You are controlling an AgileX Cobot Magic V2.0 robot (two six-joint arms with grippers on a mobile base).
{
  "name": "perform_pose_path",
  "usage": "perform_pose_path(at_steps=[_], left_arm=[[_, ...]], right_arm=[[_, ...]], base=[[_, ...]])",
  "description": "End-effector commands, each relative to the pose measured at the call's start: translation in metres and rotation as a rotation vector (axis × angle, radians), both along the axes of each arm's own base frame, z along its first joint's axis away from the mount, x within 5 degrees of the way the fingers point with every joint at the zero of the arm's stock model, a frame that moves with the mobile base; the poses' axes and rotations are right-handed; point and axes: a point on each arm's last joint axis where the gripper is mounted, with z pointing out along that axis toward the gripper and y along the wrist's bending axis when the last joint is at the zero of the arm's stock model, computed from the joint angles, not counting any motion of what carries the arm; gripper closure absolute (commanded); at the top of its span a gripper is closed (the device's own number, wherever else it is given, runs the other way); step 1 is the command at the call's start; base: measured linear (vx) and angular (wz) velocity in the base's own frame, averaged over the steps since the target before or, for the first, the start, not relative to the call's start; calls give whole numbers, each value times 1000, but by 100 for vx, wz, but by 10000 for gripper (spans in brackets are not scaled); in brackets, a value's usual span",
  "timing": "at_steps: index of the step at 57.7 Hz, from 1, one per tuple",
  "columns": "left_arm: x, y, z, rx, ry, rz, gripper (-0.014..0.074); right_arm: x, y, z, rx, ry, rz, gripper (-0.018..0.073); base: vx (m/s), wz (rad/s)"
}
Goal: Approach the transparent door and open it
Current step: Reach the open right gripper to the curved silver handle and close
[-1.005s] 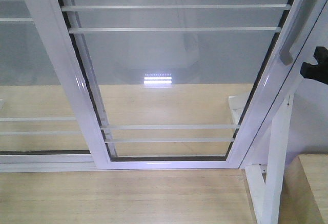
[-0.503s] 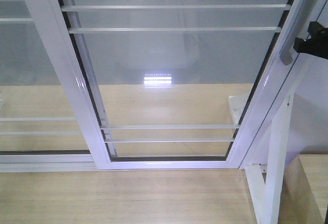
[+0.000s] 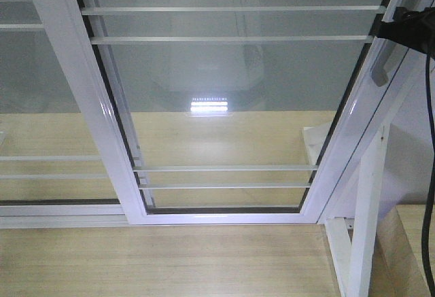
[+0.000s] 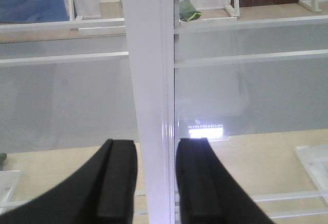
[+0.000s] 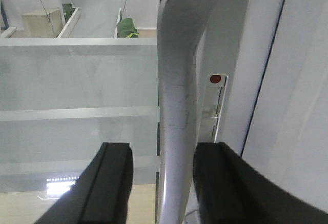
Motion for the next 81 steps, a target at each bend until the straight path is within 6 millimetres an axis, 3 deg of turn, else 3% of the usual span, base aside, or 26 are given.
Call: perform_pose_path(at_steps=[1, 22, 46, 81], left_arm=[[2, -2, 18, -18, -112, -15, 244], [2, -2, 18, -19, -113, -15, 244], [3, -2, 19, -19, -125, -17, 244], [3, -2, 19, -20, -128, -18, 244]], right_arm=[[11, -3, 32, -21, -162, -8, 187], [39, -9, 26, -57, -163, -35, 187], [46, -14, 10, -121, -144, -73, 199], [48, -2, 4, -7, -126, 29, 202]], base=[[0, 0], [0, 0], [0, 0], [0, 0]])
